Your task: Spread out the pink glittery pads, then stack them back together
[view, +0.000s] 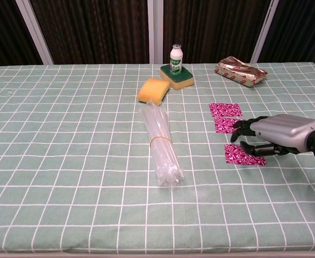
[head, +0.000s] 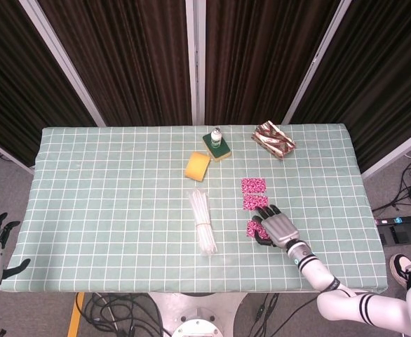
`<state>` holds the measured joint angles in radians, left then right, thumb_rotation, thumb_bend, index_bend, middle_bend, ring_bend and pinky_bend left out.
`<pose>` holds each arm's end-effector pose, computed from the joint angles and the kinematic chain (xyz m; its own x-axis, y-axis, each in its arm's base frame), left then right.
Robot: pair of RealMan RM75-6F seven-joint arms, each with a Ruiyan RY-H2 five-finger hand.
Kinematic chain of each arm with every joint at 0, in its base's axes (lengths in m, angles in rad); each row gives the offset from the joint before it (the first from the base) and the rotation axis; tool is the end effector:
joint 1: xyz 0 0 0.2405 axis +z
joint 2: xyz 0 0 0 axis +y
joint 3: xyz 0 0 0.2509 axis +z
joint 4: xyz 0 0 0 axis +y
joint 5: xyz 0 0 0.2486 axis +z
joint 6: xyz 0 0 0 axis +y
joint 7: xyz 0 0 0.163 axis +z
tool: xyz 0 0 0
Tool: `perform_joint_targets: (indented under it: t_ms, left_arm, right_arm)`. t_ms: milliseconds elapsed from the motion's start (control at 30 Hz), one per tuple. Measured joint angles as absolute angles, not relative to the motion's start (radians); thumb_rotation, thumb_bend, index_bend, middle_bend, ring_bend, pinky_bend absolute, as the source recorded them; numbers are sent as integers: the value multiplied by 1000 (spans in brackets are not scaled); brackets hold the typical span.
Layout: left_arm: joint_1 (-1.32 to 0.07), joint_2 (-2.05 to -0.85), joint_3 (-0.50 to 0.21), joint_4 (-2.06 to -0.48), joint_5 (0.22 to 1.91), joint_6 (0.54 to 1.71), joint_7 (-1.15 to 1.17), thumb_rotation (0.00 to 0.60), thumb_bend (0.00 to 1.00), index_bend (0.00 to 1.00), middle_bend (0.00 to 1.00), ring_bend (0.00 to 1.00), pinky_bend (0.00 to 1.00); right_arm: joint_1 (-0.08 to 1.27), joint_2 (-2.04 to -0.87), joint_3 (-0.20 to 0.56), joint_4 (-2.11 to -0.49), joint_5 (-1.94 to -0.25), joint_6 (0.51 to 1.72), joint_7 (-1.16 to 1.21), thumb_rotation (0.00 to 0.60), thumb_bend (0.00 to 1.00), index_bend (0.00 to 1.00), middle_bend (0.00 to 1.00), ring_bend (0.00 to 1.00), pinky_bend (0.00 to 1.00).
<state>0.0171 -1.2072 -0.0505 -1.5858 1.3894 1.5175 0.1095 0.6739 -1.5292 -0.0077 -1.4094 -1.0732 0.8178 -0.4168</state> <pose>-0.3499 0.1669 0.1058 0.4315 0.0289 0.9016 0.8826 0.1933 -0.4286 -0.2325 -0.3160 -0.0911 0.6153 -0.4654 0.6362 -0.7879 -0.3864 0.4794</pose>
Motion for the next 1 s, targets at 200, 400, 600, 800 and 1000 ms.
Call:
perform_joint_targets:
  t_ms: [200, 400, 600, 800, 1000]
  left_arm:
    - [15, -1207, -51, -1589, 1392, 1518, 112, 600, 126, 268, 180, 153, 165]
    - [20, -1205, -50, -1594, 1385, 1520, 114, 600, 126, 268, 180, 153, 165]
    - [26, -1202, -48, -1596, 1376, 1522, 115, 600, 126, 268, 180, 153, 165]
    - [29, -1202, -49, -1596, 1369, 1519, 116, 600, 126, 268, 180, 153, 165]
    - [30, -1202, -50, -1593, 1364, 1518, 113, 600, 126, 268, 180, 153, 165]
  right_arm:
    - [687, -1529, 77, -1387, -1053, 841, -372, 214, 324, 194, 6, 0, 0]
    - [753, -1572, 159, -1271, -979, 800, -362, 417, 225, 244, 32, 0, 0]
    - [839, -1657, 195, -1096, -874, 712, -405, 491, 215, 249, 43, 0, 0]
    - [912, -1755, 214, -909, -791, 638, -448, 505, 211, 256, 54, 0, 0]
    - [962, -1846, 223, -753, -738, 574, -471, 502, 188, 259, 58, 0, 0]
